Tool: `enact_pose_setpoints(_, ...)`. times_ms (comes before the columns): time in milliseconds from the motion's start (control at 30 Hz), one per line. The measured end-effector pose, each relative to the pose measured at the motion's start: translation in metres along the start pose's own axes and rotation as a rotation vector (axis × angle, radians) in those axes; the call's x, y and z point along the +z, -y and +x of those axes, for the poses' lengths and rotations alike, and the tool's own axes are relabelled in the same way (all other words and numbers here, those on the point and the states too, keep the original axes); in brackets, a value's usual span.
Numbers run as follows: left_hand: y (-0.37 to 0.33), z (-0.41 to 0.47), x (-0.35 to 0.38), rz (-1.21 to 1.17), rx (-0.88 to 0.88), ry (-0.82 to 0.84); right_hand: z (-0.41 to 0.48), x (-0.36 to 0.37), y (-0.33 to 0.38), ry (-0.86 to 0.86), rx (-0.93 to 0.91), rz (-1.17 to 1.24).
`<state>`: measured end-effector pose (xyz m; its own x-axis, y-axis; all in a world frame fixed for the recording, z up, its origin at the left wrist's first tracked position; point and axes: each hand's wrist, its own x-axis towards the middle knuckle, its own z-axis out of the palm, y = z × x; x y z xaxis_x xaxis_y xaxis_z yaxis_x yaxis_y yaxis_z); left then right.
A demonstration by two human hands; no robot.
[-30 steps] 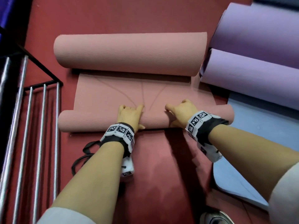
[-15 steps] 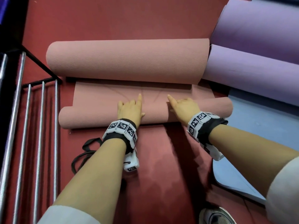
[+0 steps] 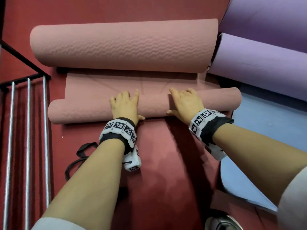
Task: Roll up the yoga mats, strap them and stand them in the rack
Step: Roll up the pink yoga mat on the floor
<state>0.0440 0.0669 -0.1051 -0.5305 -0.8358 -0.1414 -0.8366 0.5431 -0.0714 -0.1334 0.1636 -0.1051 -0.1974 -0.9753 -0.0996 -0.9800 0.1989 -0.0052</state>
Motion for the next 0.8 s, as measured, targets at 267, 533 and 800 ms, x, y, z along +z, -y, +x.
enact_pose_setpoints(267,0.007,0.006,0.004,-0.075,0.049,-0.035,0.011,0.006,0.011,0.015,0.052,-0.049)
enact_pose_setpoints(533,0.005,-0.002,0.004,0.074,0.091,-0.199,0.015,-0.01,0.011,0.008,-0.06,-0.127)
enact_pose_setpoints(800,0.005,-0.028,-0.018,0.114,0.226,0.061,-0.012,-0.024,0.008,0.2,-0.133,-0.133)
